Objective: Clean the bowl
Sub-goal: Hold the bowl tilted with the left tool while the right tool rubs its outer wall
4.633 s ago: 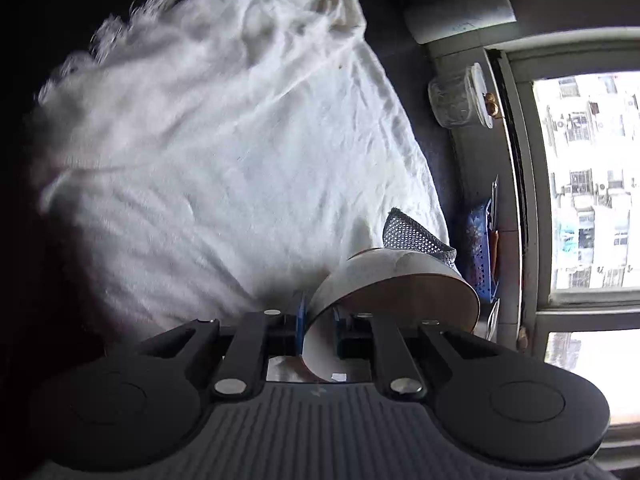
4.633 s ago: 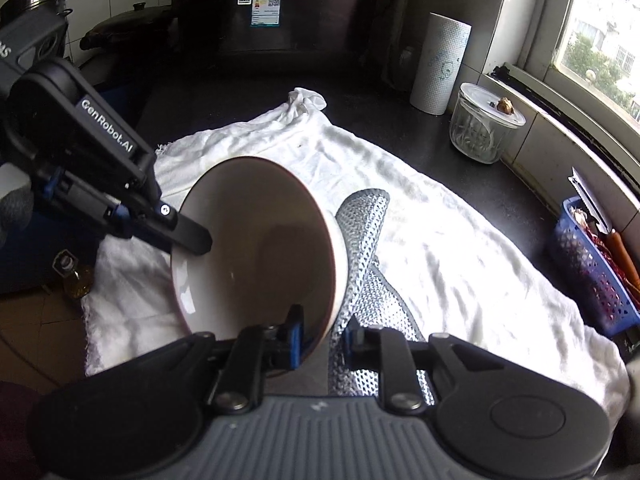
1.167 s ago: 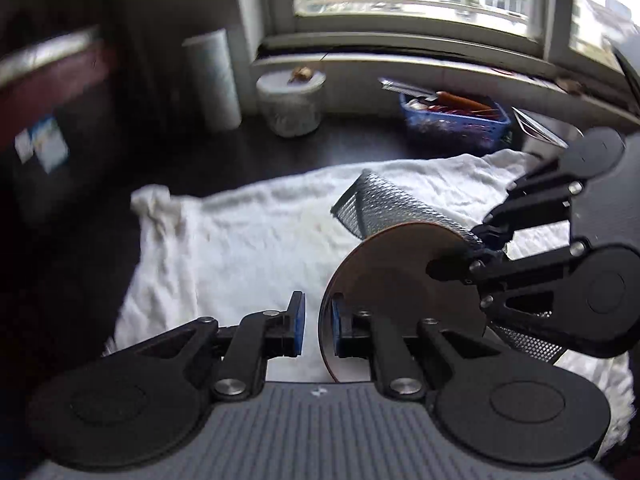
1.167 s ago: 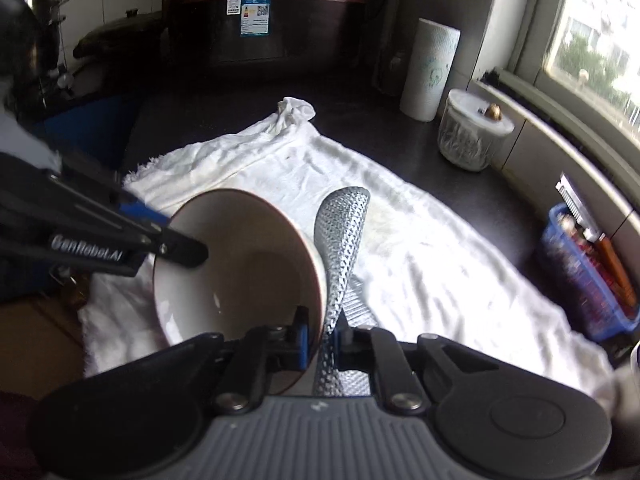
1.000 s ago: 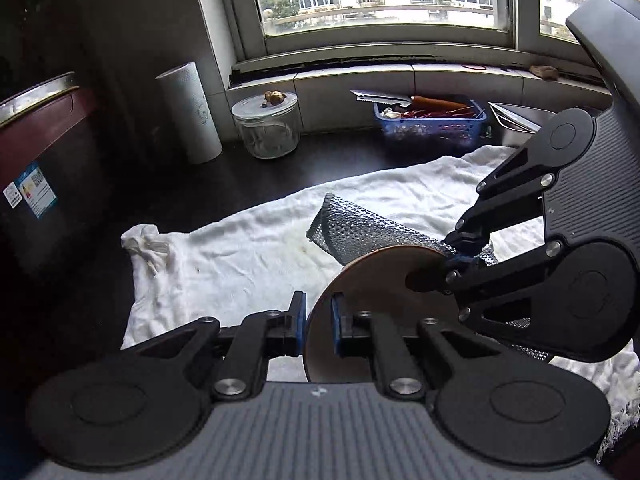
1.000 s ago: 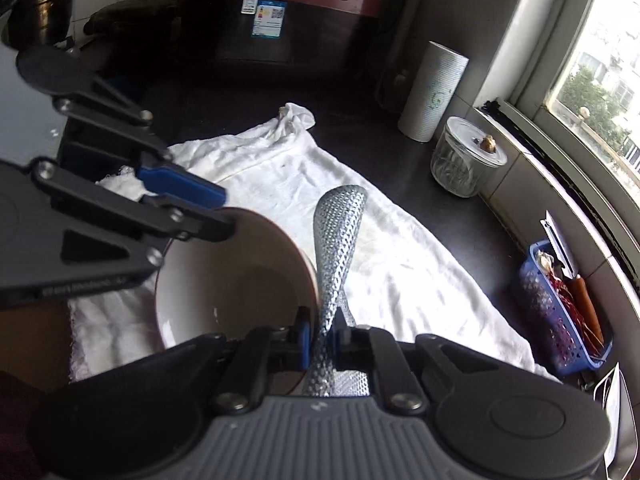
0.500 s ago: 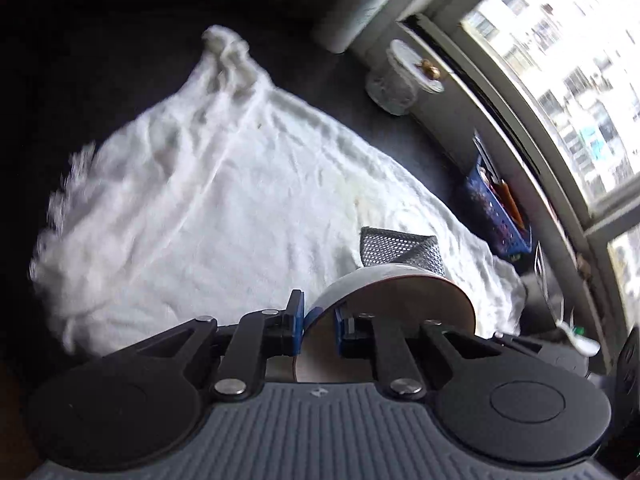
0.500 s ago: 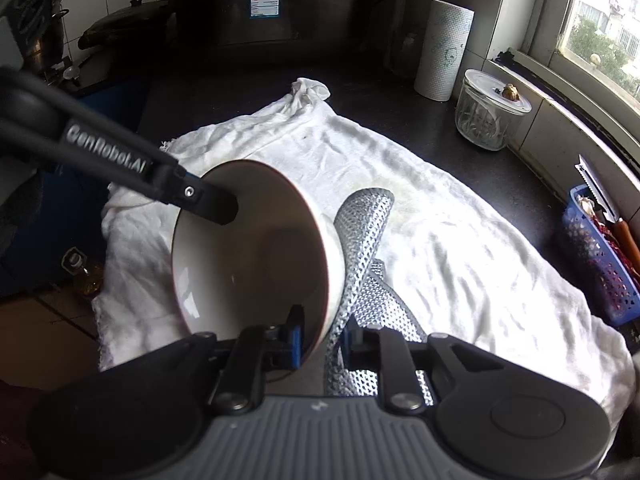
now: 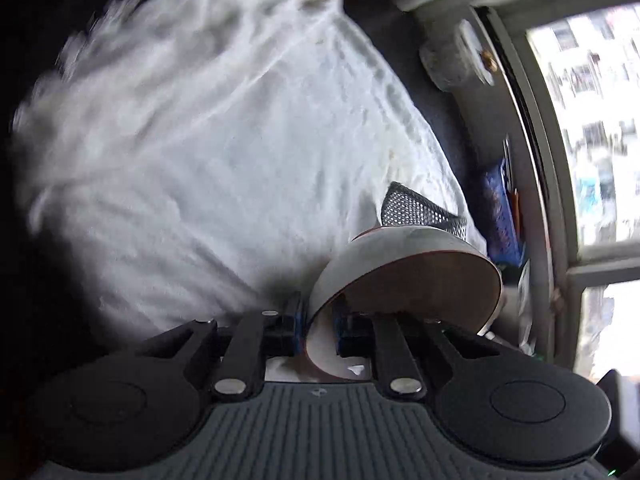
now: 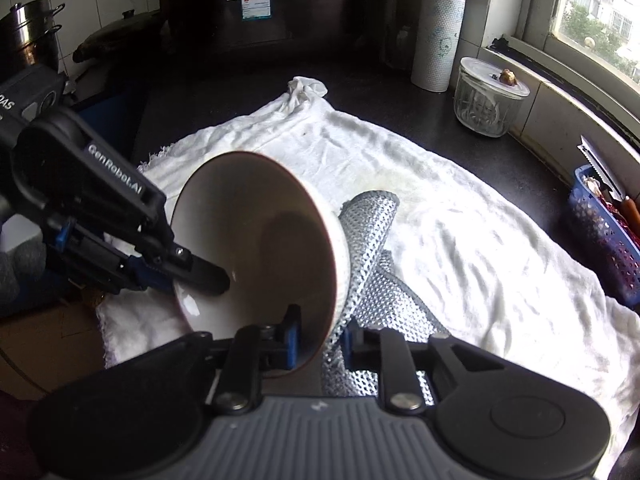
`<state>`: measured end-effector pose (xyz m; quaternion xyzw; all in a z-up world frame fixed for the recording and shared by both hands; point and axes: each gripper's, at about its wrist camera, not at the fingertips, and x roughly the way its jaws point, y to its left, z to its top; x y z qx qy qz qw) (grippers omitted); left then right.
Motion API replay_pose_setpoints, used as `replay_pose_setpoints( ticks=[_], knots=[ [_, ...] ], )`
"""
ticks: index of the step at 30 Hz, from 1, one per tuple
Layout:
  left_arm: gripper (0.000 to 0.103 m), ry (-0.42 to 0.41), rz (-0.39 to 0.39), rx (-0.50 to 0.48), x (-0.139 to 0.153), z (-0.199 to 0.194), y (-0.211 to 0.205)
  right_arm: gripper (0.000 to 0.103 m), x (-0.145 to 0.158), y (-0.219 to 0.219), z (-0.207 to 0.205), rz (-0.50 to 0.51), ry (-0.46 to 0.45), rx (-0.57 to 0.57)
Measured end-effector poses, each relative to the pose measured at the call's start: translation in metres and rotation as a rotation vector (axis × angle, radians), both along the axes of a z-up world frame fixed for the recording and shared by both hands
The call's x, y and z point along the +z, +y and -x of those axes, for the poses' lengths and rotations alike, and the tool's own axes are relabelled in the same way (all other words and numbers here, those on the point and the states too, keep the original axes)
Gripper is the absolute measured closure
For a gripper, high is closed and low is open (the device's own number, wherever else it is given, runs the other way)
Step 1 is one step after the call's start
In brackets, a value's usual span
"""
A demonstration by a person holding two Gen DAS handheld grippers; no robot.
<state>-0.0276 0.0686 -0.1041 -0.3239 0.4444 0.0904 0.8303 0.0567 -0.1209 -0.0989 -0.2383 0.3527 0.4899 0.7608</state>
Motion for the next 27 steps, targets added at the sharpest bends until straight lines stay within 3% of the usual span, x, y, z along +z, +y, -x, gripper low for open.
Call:
replay_pose_setpoints(
  ticks=[3,4,8,10,14,19,26,27],
  knots=[
    [0.089,-0.053,-0.391,-0.216,0.027,-0.009,-0.041,0.090,0.008,0.000,0.000,0.019,-0.047,0.014],
    [0.089,-0.067,-0.466,-0.257,0.030,-0.009,-0.050,0.091,0.011,0.000,0.001,0.028,-0.074,0.021],
    [0.090,-0.168,-0.671,-0.414,0.045,-0.007,-0.082,0.093,0.020,0.001,0.004,0.058,-0.141,0.060],
    [0.090,-0.167,-0.652,-0.400,0.045,-0.009,-0.079,0.093,0.023,0.002,0.004,0.060,-0.146,0.067],
    [0.089,-0.144,-0.376,-0.230,0.042,-0.013,-0.044,0.092,0.020,-0.001,-0.006,0.042,-0.067,0.033],
    [0.088,-0.082,-0.117,-0.027,0.028,-0.007,-0.007,0.087,0.009,-0.001,-0.009,0.028,0.019,0.013],
    [0.087,0.054,0.363,0.301,-0.020,0.011,0.039,0.079,0.004,0.001,-0.002,-0.001,0.066,0.018],
    [0.087,0.069,0.401,0.333,-0.025,0.013,0.042,0.078,0.004,0.000,-0.003,-0.007,0.070,0.019]
  ],
)
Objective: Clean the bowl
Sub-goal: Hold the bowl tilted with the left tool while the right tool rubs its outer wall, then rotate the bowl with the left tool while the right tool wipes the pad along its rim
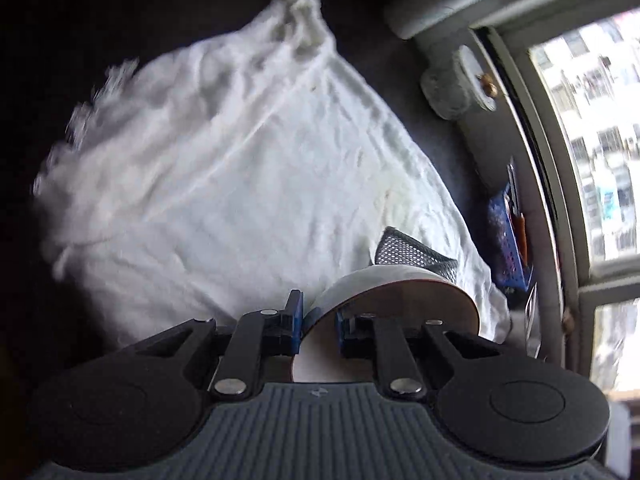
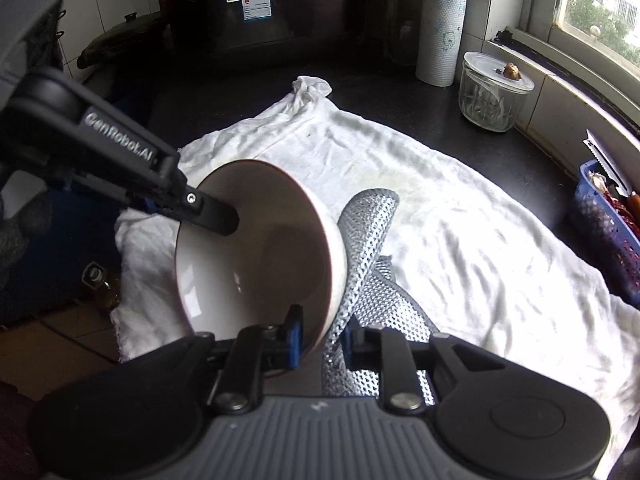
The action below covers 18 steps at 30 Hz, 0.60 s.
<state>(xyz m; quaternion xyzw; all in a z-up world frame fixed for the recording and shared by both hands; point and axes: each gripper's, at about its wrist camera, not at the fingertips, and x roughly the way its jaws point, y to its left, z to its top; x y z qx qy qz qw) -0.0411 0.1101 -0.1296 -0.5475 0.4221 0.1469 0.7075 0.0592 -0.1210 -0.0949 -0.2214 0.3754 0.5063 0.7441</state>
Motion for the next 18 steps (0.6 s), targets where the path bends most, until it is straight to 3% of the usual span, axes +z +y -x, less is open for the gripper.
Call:
replay_pose_setpoints(
  ticks=[3,10,13,18],
  knots=[
    [0.088,0.029,0.090,0.069,-0.014,0.006,0.005,0.075,-0.001,-0.006,-0.002,-0.043,0.061,-0.008],
    [0.088,-0.002,0.112,0.090,-0.015,0.006,0.009,0.061,0.003,-0.017,-0.007,-0.081,0.131,0.004],
    [0.088,-0.024,0.050,0.043,-0.007,-0.002,0.008,0.054,0.006,-0.027,-0.014,-0.117,0.176,0.007],
    [0.088,-0.064,-0.105,-0.067,0.016,-0.020,-0.001,0.053,0.005,-0.035,-0.021,-0.146,0.215,0.010]
  ],
)
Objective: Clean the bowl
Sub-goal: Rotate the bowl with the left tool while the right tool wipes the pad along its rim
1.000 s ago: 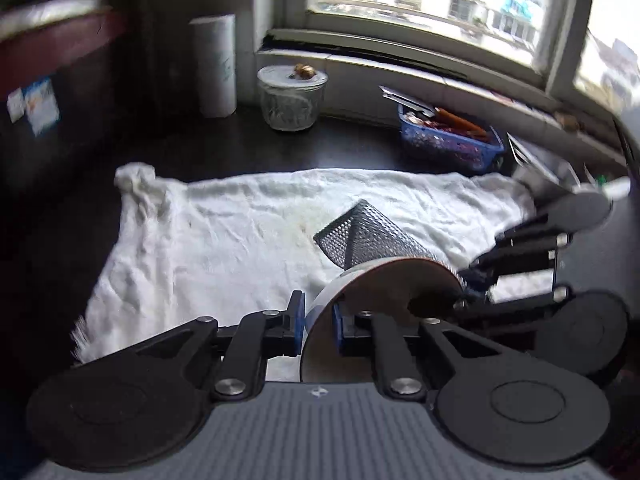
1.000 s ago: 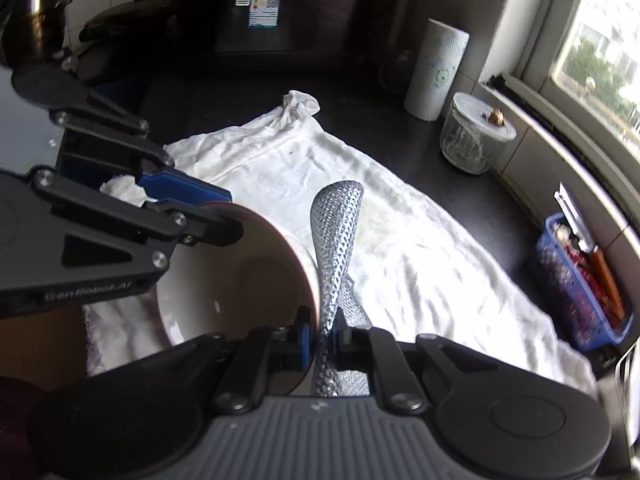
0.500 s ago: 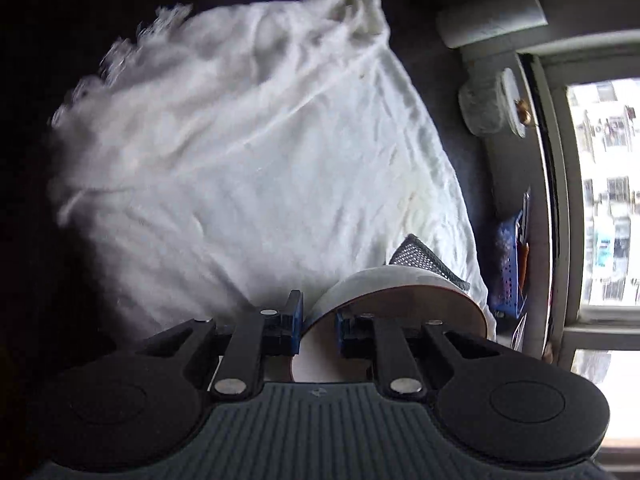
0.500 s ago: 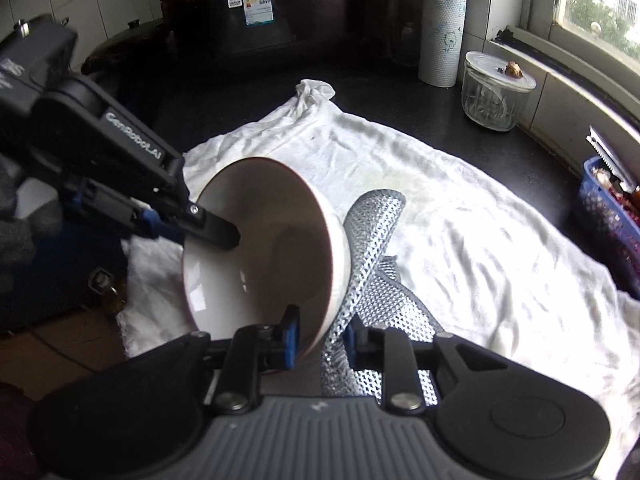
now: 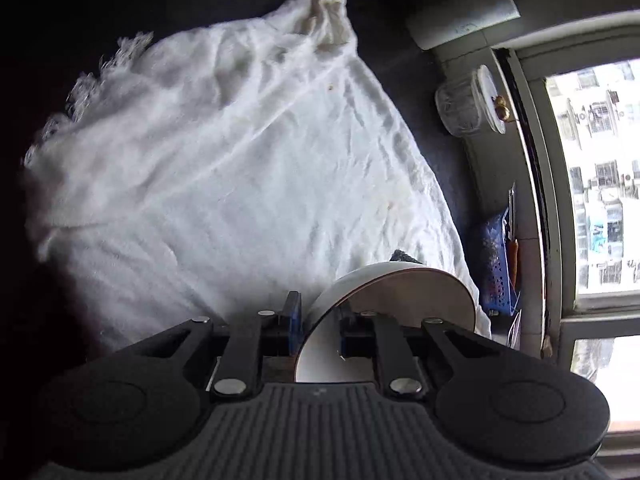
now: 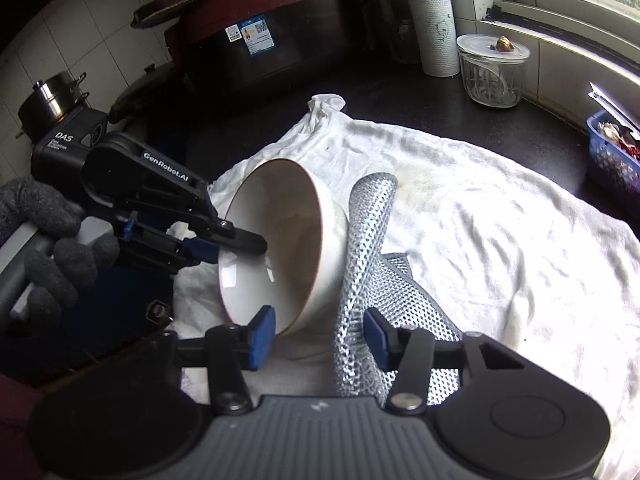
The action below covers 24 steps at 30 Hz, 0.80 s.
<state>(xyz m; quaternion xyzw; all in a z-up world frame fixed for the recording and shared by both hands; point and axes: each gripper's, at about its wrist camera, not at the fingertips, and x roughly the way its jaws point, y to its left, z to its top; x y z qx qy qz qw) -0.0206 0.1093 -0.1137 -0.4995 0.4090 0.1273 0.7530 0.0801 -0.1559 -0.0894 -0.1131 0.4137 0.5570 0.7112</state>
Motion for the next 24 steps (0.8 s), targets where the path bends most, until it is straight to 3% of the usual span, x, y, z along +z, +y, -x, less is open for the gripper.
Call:
replay_pose_setpoints(
  ticks=[8,10,14,16,19,21,24],
  knots=[
    [0.083,-0.005,-0.036,-0.015,0.006,-0.017,0.005,0.052,0.002,-0.015,-0.010,-0.032,0.058,0.000],
    [0.081,-0.010,-0.109,-0.056,0.015,-0.019,0.000,0.052,0.001,-0.018,-0.012,-0.029,0.061,-0.007],
    [0.076,-0.048,-0.401,-0.217,0.049,-0.023,-0.023,0.052,-0.002,-0.020,-0.018,-0.010,0.063,-0.058],
    [0.075,-0.077,-0.493,-0.302,0.063,-0.023,-0.035,0.052,-0.003,-0.018,-0.021,-0.007,0.055,-0.083],
    [0.073,-0.141,-0.612,-0.501,0.079,-0.025,-0.062,0.053,-0.004,-0.014,-0.024,0.007,0.031,-0.124],
    [0.067,-0.166,-0.707,-0.683,0.084,-0.027,-0.089,0.062,-0.007,-0.013,-0.028,0.021,0.018,-0.159],
    [0.066,-0.162,-0.835,-0.874,0.078,-0.027,-0.124,0.071,-0.009,-0.016,-0.034,0.013,0.014,-0.202]
  ],
)
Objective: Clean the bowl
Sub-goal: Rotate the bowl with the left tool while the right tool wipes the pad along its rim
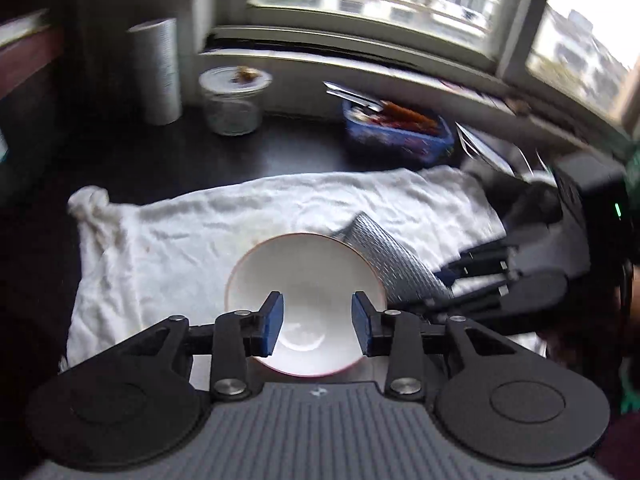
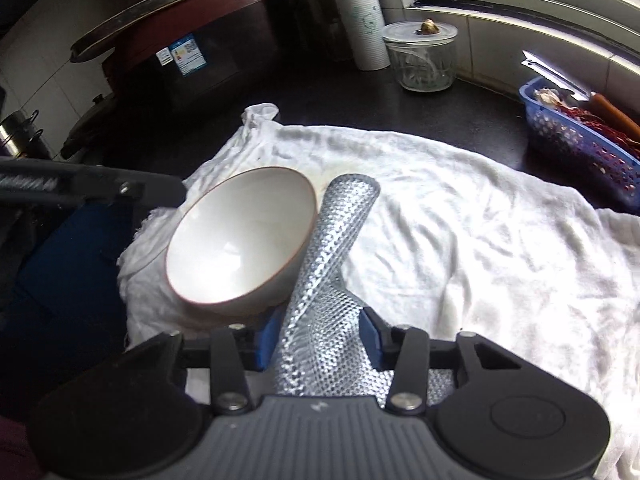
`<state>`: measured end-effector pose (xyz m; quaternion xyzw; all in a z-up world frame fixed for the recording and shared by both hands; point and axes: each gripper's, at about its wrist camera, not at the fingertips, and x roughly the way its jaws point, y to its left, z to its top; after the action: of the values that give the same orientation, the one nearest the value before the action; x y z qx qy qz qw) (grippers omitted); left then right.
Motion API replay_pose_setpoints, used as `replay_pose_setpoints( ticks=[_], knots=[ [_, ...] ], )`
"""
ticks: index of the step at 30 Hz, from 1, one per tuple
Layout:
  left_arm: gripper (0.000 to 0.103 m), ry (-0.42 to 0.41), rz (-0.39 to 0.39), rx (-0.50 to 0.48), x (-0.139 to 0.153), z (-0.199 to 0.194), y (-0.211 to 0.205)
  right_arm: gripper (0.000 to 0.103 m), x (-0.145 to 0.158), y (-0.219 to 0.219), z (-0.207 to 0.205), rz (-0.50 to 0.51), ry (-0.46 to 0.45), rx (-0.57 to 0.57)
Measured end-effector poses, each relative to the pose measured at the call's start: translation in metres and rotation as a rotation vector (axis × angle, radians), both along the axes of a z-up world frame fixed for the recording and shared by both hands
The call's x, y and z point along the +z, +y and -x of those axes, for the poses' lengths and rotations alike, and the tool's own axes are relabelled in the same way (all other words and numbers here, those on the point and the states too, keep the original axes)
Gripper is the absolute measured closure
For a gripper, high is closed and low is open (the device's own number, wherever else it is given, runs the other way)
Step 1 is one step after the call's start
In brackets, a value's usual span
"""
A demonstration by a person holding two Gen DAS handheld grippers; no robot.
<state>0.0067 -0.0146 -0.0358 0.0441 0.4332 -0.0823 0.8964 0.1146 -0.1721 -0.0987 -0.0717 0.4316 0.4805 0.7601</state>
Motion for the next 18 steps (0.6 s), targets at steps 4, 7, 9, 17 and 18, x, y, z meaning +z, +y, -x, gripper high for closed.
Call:
replay_pose_setpoints(
  ticks=[4,7,9,17,18],
  knots=[
    [0.066,0.037,-0.148,-0.146,-0.016,-0.004,-0.032,0.074,0.000,-0.004,-0.003,-0.020,0.002,-0.019],
    [0.066,0.064,-0.225,-0.200,-0.029,-0.010,-0.044,0.074,-0.001,-0.006,-0.004,-0.030,0.004,-0.031],
    [0.066,0.073,-0.272,-0.227,-0.036,-0.012,-0.050,0.074,0.000,-0.007,-0.005,-0.038,0.002,-0.041],
    [0.096,0.091,-0.168,-0.206,-0.041,-0.021,-0.035,0.078,0.001,-0.008,-0.007,-0.048,-0.002,-0.054],
    [0.096,0.093,-0.097,-0.167,-0.038,-0.023,-0.027,0.080,0.001,-0.008,-0.008,-0.050,-0.005,-0.054]
  ],
)
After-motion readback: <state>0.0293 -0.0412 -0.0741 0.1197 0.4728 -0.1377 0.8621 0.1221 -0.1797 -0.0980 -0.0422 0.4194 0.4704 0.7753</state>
